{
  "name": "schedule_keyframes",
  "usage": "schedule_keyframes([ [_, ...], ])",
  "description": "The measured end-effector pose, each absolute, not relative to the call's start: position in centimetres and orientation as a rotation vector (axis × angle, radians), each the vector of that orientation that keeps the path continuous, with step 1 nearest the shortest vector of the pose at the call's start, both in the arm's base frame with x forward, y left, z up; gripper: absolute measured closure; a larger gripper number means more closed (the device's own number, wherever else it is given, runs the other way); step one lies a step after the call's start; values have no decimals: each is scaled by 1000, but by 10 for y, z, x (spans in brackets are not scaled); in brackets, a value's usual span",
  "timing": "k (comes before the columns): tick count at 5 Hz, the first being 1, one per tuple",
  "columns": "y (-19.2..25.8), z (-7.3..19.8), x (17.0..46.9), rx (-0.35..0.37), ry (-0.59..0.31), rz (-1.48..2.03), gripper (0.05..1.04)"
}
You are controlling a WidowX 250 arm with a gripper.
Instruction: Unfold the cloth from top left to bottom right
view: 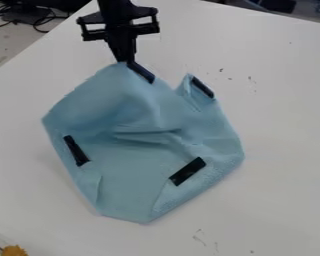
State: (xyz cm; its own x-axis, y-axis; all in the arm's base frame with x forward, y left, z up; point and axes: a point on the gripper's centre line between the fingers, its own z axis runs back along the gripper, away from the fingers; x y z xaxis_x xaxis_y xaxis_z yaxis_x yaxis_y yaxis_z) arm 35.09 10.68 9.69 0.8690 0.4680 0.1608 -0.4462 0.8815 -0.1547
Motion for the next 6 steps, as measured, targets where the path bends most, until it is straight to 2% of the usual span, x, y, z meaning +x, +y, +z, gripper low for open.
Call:
schedule_keyframes([
  [1, 150, 61, 356, -176, -196, 609, 1030],
  [2, 167, 47, 366, -166, -218, 632, 1030],
  [3, 191, 52, 370, -122, -251, 680, 1030],
  [4, 206, 49, 364, -108, -275, 725, 1030],
  [6, 217, 38, 355, -68, -295, 782, 1031],
])
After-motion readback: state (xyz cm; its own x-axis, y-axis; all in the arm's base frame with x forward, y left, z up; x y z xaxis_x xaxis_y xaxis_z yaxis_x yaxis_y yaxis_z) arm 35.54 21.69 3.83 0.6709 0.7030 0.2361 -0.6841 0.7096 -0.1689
